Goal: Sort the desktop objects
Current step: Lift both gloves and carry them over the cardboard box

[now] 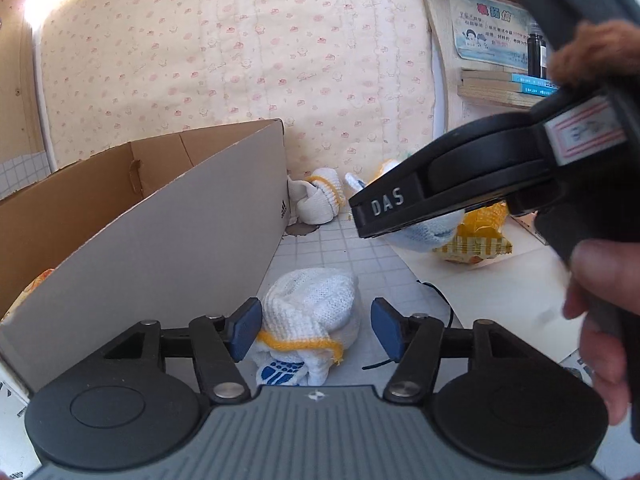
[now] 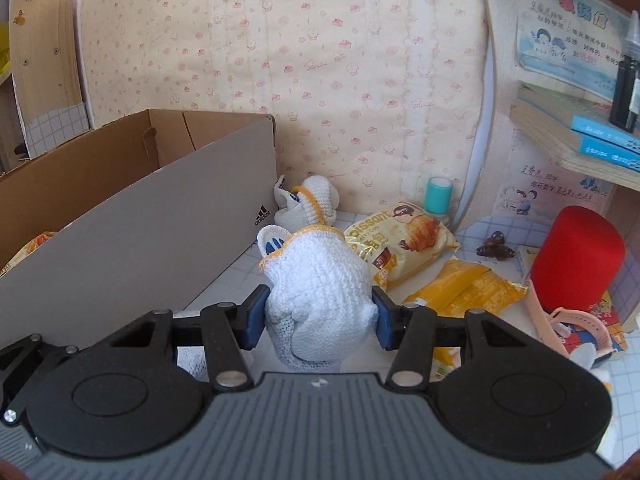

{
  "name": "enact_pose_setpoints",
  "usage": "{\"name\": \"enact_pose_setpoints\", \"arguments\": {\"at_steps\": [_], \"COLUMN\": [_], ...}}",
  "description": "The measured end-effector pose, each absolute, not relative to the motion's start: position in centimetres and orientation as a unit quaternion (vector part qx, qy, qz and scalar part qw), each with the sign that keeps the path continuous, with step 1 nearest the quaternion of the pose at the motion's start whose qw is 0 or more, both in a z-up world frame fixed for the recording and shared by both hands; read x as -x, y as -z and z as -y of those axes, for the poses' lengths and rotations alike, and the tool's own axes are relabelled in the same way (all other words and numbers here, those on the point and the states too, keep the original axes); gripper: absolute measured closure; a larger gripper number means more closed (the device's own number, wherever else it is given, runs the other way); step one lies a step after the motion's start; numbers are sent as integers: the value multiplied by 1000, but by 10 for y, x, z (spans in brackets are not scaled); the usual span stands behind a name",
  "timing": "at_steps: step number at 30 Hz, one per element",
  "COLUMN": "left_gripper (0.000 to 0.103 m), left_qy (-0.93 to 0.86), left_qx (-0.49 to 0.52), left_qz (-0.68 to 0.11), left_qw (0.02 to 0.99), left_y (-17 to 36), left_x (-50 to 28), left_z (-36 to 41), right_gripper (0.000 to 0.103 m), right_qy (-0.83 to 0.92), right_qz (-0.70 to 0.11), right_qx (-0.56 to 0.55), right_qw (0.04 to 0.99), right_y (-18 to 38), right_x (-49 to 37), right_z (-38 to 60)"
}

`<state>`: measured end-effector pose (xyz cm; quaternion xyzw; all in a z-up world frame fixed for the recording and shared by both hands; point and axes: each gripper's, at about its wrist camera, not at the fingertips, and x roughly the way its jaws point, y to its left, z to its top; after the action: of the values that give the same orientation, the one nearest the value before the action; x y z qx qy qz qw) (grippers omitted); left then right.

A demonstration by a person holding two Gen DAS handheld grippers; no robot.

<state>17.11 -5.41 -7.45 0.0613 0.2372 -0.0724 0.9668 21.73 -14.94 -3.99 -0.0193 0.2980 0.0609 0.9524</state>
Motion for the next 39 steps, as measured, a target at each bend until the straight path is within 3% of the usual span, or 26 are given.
{"name": "enact_pose_setpoints", "arguments": {"at_steps": [1,2,3,7,21,39], "left_gripper": [43,62,71,86,87,87], "left_qy": [70,62,63,63,59,14], "left_qx": [-56,-61,-64,-58,-30,-9], "left_qz": [-239,-243,-243,-236,-154,-110], "left_qw": [967,966,966,968,986,994], "left_y": [75,75,76,72,17,-32], "left_x": [-173,-174,-175,-169,-122,-80], "left_z": [53,54,53,50,47,26], "right_gripper": [51,51,51,51,51,51], "right_qy": [-53,-51,-51,-30,-8,7], "right_qz": [-294,-292,-287,-266,-235,-208], "right_qx": [23,20,11,0,-7,20], "right_qw": [954,955,956,963,972,978], "right_y": [37,34,30,16,3,-19], "right_x": [-212,-206,-200,-175,-103,-54], "right_z": [153,158,165,184,197,159]}}
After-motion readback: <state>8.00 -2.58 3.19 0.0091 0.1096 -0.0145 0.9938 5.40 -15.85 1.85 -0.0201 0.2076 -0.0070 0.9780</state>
